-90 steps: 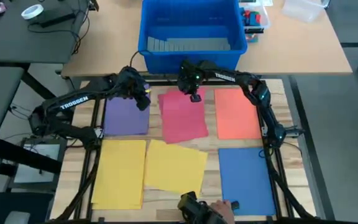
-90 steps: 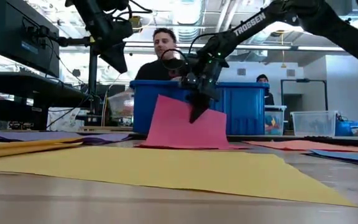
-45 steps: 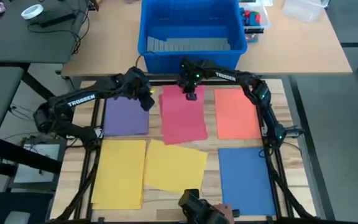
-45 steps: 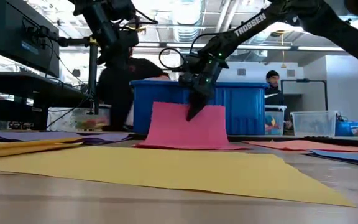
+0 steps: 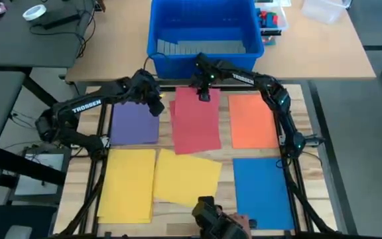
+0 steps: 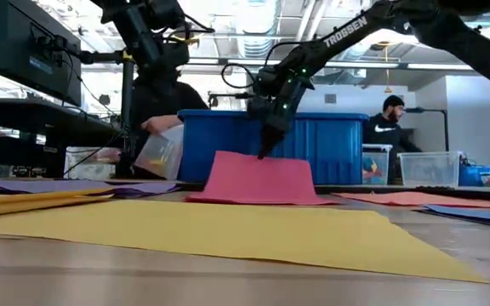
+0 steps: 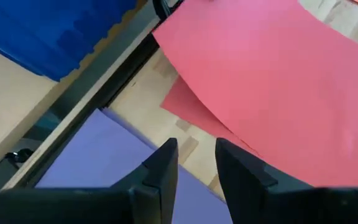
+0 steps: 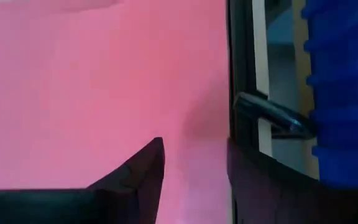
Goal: Organize paper
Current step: Stack the pink colored paper on top of the other pink colored paper
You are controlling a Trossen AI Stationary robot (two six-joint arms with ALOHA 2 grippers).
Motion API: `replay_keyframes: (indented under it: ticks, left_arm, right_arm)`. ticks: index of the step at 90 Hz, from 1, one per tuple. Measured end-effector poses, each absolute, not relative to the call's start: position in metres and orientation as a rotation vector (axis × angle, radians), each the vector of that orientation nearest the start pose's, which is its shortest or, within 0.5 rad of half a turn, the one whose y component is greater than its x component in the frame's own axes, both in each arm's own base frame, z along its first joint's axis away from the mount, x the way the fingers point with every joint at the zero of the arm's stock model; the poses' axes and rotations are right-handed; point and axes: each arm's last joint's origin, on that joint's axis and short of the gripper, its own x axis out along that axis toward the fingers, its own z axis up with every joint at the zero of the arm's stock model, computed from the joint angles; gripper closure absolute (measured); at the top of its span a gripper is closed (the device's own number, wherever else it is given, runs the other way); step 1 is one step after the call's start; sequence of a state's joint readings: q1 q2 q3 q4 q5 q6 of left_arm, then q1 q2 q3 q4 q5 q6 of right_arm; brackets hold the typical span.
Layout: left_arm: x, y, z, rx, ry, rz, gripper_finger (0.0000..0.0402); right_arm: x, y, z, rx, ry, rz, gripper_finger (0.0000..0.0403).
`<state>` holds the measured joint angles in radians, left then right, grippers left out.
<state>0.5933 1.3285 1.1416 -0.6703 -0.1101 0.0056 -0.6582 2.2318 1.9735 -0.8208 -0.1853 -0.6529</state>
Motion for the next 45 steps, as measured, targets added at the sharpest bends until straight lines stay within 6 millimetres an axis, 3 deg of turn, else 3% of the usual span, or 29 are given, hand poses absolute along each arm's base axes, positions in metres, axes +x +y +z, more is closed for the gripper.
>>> replay_keyframes:
  ticks: [24, 36, 45]
  left_arm:
    - [0.225, 0.161, 0.295, -0.155, 0.883, 0.641, 0.0309]
    - [0.24, 0.167, 0.273, -0.153, 0.974, 0.579, 0.0309]
    - [0.253, 0.174, 0.248, -0.143, 1.055, 0.503, 0.0309]
  right_arm:
    - [0.383, -0.29, 0.248, -0.137, 1.045, -0.113, 0.0248]
    - [0.366, -0.296, 0.268, 0.013, 1.078, -0.186, 0.0254]
    - [0.347, -0.302, 0.261, 0.198, 1.165, -0.219, 0.0265]
